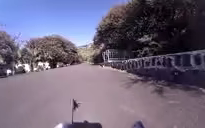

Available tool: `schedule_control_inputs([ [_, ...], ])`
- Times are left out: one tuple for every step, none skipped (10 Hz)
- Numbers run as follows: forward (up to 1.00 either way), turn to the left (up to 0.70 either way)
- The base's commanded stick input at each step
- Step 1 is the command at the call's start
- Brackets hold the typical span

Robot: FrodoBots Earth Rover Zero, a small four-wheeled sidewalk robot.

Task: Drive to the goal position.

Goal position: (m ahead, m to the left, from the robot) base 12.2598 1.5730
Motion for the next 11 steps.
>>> schedule_control_inputs([
  [0.50,-0.50],
  [0.50,-0.50],
  [0.50,-0.47],
  [0.50,-0.38],
  [0.50,-0.28],
  [0.50,-0.19],
  [0.50,-0.10],
  [0.50,-0.01],
  [0.50,0.00],
  [0.50,0.00],
  [0.50,0.00],
])
